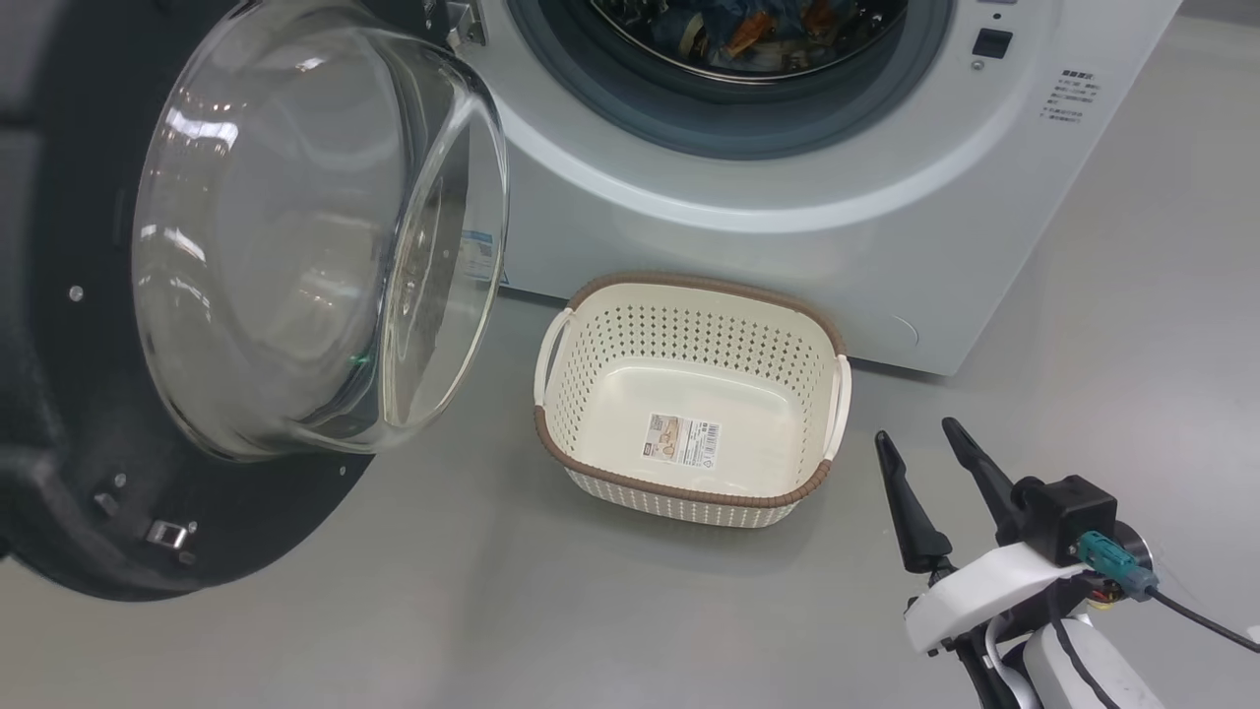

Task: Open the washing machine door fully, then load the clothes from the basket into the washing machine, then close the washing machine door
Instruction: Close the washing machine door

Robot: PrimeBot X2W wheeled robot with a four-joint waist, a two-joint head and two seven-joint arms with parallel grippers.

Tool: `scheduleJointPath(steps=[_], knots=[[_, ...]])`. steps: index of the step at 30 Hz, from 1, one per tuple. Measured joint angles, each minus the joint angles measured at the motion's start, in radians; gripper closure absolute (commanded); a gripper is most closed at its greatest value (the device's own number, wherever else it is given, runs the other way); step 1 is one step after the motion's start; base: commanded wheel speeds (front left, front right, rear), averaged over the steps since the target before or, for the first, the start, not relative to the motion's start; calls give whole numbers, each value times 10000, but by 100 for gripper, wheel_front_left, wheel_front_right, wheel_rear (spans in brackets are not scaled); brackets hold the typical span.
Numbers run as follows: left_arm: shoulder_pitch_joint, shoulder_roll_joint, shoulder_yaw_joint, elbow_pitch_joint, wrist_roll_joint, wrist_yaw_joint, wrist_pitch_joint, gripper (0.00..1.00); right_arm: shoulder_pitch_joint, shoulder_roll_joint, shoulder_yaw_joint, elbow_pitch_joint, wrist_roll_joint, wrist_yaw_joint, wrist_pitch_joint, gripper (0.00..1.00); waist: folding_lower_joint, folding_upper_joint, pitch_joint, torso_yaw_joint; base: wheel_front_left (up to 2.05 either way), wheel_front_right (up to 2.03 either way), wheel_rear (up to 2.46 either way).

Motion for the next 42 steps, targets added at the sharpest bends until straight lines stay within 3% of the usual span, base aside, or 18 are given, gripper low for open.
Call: scheduleJointPath(steps=[13, 31, 42], knots=[[973, -1022, -466, -2213, -522, -31, 621, 100, 50, 251, -332, -58, 0, 0, 0, 0, 0, 0, -208, -600, 0, 0, 0], [1850, -2727, -1572, -4721, -458, -31, 424, 100, 273, 403, -155, -67, -17, 0, 0, 0, 0, 0, -481, -1756, 0, 0, 0], [2007, -2788, -1873, -4932, 230, -25, -497, 100, 304, 431, -109, -75, -23, 0, 0, 0, 0, 0, -667, -2690, 0, 0, 0]])
